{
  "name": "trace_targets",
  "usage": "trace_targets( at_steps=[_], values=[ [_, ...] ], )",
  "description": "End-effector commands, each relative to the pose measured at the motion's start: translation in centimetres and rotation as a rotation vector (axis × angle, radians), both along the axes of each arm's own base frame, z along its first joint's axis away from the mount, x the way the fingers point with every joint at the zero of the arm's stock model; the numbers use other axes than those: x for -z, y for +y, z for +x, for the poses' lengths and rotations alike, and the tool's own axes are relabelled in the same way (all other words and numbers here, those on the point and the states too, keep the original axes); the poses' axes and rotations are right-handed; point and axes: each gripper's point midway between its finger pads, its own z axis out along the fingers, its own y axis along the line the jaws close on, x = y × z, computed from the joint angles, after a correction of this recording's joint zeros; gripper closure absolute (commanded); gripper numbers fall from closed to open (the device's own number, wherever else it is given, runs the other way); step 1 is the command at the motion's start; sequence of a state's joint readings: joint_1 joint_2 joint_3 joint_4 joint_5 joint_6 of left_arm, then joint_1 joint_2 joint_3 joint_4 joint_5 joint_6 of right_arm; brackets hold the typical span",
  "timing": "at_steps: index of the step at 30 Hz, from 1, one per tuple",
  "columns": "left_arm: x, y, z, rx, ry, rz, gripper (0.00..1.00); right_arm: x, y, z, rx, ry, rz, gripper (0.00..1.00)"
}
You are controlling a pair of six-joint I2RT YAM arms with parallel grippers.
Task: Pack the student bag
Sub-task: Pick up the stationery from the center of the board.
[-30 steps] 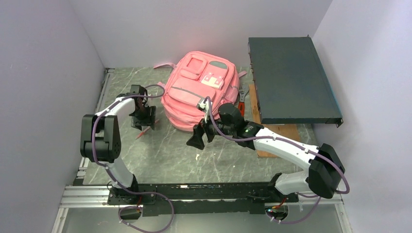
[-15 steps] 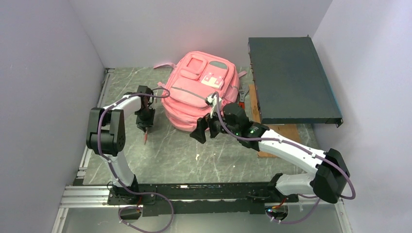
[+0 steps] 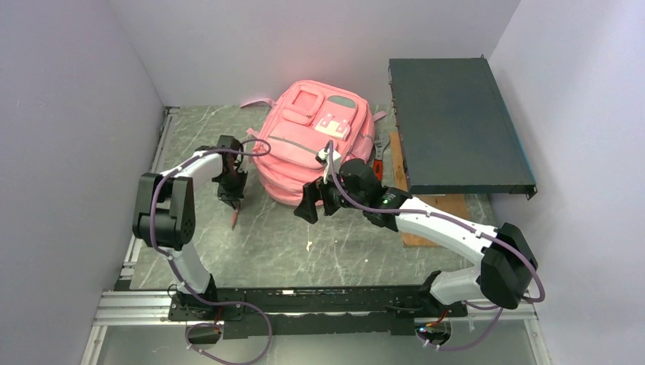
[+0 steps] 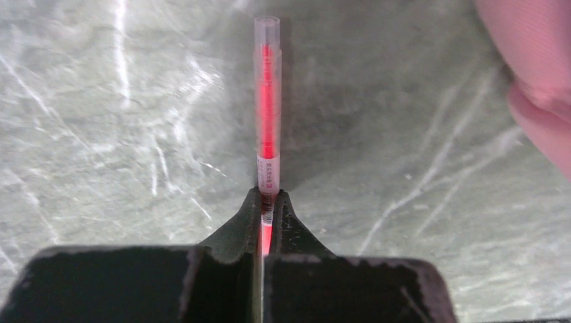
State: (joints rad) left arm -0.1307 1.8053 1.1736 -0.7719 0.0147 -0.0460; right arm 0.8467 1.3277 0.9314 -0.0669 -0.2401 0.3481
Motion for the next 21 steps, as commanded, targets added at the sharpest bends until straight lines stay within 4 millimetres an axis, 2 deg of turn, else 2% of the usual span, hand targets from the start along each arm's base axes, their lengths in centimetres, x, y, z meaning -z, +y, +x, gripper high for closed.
trace_targets(
  at_steps=[1, 3, 5, 9, 10, 13, 14, 16, 18, 21],
  values=[
    [-4.3, -2.5, 0.3, 0.025, -0.139, -0.133, 1.0, -2.7, 0.7, 0.9, 0.028, -0.02, 0.07, 0.0],
    [-6.3, -3.2, 0.5, 0.033, -0.224, -0.183, 1.0, -2.6, 0.8, 0.7, 0.025, -0.01, 0.084, 0.0],
    [-9.3, -4.4, 0.6, 0.058, -0.335, -0.269, 1.0, -2.2, 1.2, 0.3, 0.006, 0.016, 0.093, 0.0],
    [-14.5, -7.0, 0.0, 0.097, -0.527, -0.452, 1.0, -2.5, 2.8, -0.3, -0.057, 0.057, 0.162, 0.0],
    [-15.6, -8.1, -0.6, 0.094, -0.558, -0.535, 1.0, -2.7, 3.3, -0.7, -0.082, 0.075, 0.187, 0.0],
    [-21.2, -11.6, -2.6, 0.097, -0.692, -0.848, 1.0, -3.9, 5.1, -2.0, -0.173, 0.131, 0.301, 0.02],
    [-21.3, -12.3, -3.7, 0.067, -0.694, -0.947, 1.0, -4.3, 5.5, -2.3, -0.191, 0.149, 0.34, 0.03],
    [-24.6, -13.8, -5.3, 0.089, -0.782, -1.173, 1.0, -5.2, 5.9, -2.6, -0.211, 0.148, 0.413, 0.07],
    [-25.9, -14.4, -7.0, 0.088, -0.775, -1.303, 1.0, -5.6, 5.8, -2.7, -0.212, 0.14, 0.436, 0.13],
    [-26.0, -14.5, -8.4, 0.101, -0.747, -1.324, 1.0, -5.8, 5.6, -2.8, -0.213, 0.125, 0.439, 0.24]
  ],
)
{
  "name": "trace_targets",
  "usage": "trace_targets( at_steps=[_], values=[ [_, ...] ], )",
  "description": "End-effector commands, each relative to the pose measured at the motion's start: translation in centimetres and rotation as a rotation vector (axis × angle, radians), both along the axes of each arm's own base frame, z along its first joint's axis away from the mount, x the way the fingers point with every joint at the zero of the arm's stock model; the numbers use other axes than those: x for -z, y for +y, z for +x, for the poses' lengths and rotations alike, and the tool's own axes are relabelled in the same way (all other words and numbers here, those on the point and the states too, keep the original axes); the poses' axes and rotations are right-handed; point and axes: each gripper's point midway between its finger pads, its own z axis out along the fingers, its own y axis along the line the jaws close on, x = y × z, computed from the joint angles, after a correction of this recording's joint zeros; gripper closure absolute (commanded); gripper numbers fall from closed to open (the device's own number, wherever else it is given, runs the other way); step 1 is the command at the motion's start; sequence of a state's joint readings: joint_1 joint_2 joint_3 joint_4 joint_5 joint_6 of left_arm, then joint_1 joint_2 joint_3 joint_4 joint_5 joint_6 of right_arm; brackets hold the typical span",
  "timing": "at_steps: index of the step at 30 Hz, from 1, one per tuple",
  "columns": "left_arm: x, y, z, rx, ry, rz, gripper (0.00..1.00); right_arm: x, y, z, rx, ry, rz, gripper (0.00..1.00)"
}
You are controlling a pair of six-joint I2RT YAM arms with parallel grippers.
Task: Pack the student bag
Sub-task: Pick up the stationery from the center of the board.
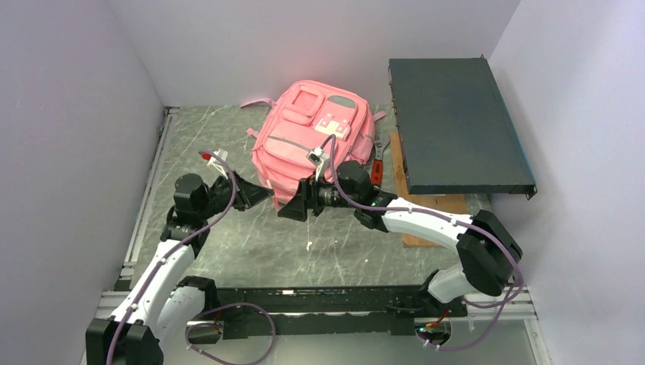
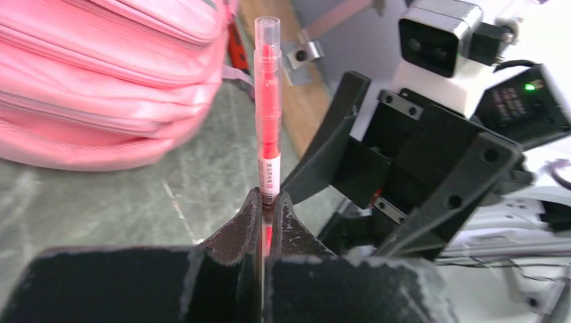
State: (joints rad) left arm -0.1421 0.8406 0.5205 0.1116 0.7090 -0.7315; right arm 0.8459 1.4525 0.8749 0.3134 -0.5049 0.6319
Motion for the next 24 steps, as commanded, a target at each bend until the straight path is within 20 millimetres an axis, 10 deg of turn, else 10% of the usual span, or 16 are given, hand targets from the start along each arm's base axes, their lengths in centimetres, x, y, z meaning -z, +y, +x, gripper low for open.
trace_targets(
  at_steps=[1, 24],
  values=[
    [-6.1, -1.7, -2.8, 0.142, -0.103, -0.198, 1.0, -4.3, 0.4, -0.5, -0.032, -0.066, 0.156, 0.28],
    [-6.4, -2.3, -3.7, 0.164, -0.042, -0.355, 1.0, -5.9, 1.1, -1.4, -0.074, -0.038, 0.267, 0.75]
  ],
)
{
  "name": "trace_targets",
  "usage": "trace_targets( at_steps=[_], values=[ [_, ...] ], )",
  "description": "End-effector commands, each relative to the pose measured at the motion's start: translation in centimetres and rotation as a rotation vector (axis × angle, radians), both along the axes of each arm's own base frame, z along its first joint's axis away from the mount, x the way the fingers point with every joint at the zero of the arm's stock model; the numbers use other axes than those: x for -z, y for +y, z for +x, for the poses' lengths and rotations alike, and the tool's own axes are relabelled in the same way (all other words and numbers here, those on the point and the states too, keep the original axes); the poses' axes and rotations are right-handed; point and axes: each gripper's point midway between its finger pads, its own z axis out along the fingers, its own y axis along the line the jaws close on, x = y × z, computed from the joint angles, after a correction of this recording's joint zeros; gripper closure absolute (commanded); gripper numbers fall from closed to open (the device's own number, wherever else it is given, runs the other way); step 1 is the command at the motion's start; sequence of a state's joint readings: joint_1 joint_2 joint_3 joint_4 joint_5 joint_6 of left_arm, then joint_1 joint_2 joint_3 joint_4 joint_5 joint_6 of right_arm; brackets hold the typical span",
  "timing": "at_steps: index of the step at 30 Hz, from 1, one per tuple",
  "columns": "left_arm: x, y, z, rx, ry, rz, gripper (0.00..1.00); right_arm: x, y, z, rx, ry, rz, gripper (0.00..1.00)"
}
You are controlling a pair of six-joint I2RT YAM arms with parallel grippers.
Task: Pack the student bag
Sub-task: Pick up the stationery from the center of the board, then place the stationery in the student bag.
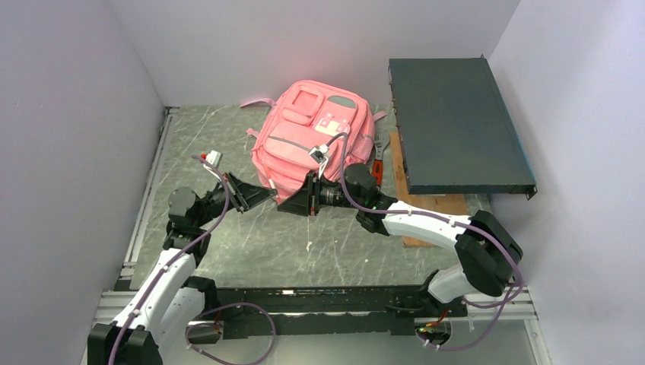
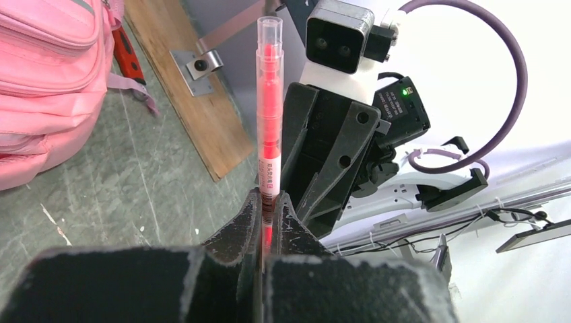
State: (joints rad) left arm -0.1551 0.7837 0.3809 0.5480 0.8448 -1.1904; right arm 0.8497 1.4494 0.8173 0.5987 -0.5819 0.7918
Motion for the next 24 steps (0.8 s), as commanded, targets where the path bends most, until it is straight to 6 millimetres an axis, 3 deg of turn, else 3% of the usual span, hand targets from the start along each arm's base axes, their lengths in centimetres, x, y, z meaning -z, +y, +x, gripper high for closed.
trace_targets(
  at_steps=[1, 4, 5, 7, 9, 10, 13, 15, 20, 24],
  values=[
    [-1.8, -0.4, -0.3, 0.023, -0.067, -0.037, 1.0, -2.0, 0.2, 0.0, -0.006, -0.05, 0.06, 0.75],
    [-2.0, -0.6, -0.2, 0.035, -0.068, -0.049, 1.0, -1.9, 0.4, 0.1, -0.013, -0.05, 0.056, 0.76],
    [-1.9, -0.7, -0.2, 0.039, -0.065, -0.046, 1.0, -2.0, 0.5, 0.1, -0.017, -0.054, 0.056, 0.81],
    [-1.7, -0.9, -0.1, 0.051, -0.051, -0.032, 1.0, -1.9, 0.5, 0.2, -0.014, -0.064, 0.042, 0.99],
    [-0.9, -1.0, 0.1, 0.064, -0.024, 0.025, 1.0, -1.6, 0.0, 0.6, 0.016, -0.094, -0.005, 1.0],
    [-0.4, -0.9, 0.4, 0.057, 0.0, 0.068, 0.91, -1.2, -0.3, 0.9, 0.037, -0.106, -0.045, 1.0],
    [1.4, 0.7, 1.7, -0.046, 0.039, 0.298, 0.44, 0.6, -2.2, 2.6, 0.146, -0.156, -0.233, 1.0],
    [1.2, 2.3, 2.5, -0.117, 0.033, 0.453, 0.27, 2.2, -4.9, 3.9, 0.24, -0.215, -0.405, 1.0],
    [-3.0, 5.4, 4.8, -0.252, -0.062, 0.679, 0.12, 5.3, -12.0, 5.4, 0.385, -0.285, -0.801, 1.0],
    [-6.7, 5.8, 7.3, -0.328, -0.151, 0.688, 0.08, 7.4, -14.6, 5.4, 0.385, -0.241, -1.002, 1.0]
  ],
)
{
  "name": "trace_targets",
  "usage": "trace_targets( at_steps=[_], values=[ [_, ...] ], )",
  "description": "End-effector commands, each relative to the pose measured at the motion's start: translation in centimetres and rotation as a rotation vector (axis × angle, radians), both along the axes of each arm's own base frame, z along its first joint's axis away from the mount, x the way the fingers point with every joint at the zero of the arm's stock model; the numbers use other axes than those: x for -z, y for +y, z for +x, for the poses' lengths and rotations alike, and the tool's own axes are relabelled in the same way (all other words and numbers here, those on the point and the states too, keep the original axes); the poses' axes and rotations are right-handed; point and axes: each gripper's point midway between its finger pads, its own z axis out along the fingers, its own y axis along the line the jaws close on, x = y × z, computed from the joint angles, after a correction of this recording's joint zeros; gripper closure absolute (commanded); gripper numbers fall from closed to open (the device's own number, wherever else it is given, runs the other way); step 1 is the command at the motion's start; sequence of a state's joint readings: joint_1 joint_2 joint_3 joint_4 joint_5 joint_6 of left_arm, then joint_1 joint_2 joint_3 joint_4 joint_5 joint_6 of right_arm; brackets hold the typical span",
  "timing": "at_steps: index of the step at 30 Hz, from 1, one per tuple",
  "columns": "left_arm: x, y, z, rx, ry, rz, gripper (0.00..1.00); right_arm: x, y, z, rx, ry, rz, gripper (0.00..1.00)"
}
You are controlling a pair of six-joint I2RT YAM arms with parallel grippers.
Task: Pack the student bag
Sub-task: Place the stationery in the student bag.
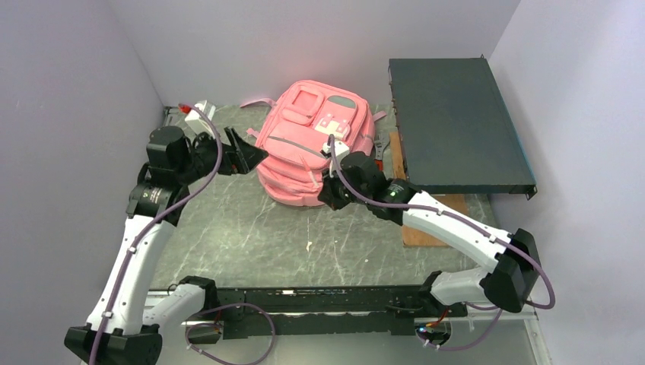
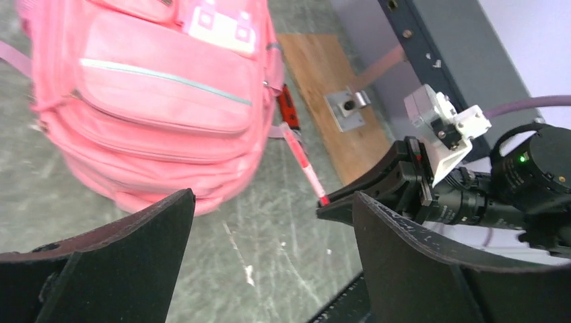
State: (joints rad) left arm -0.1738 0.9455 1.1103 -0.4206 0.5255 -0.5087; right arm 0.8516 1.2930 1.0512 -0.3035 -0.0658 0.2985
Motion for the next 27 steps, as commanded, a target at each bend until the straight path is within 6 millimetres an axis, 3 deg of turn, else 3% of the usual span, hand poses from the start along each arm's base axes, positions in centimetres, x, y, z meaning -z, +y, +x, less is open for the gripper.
trace_targets(
  at_steps=[1, 6, 12, 17, 23, 27],
  values=[
    [-0.2, 2.0, 2.4, -0.08, -0.03, 0.158, 0.08, 3.9, -6.1, 0.3, 0.09, 0.047, -0.374, 1.0],
    [-1.4, 2.3, 5.6, -0.108, -0.054, 0.21, 0.06, 6.2, -5.8, -0.5, 0.03, 0.198, -0.414, 1.0],
    [1.7, 5.5, 7.8, -0.229, -0.062, 0.403, 0.08, 7.0, -4.1, 1.3, 0.016, 0.28, -0.401, 1.0],
    [4.9, 7.0, 7.6, -0.28, -0.052, 0.483, 0.1, 6.8, -3.2, 3.2, 0.026, 0.296, -0.437, 1.0],
    [3.8, 6.1, 6.4, -0.252, -0.112, 0.466, 0.1, 6.9, -1.8, 6.2, 0.065, 0.296, -0.428, 1.0],
    [4.3, 6.0, 6.5, -0.244, -0.096, 0.471, 0.11, 6.7, -0.7, 8.3, 0.11, 0.287, -0.425, 1.0]
  ],
)
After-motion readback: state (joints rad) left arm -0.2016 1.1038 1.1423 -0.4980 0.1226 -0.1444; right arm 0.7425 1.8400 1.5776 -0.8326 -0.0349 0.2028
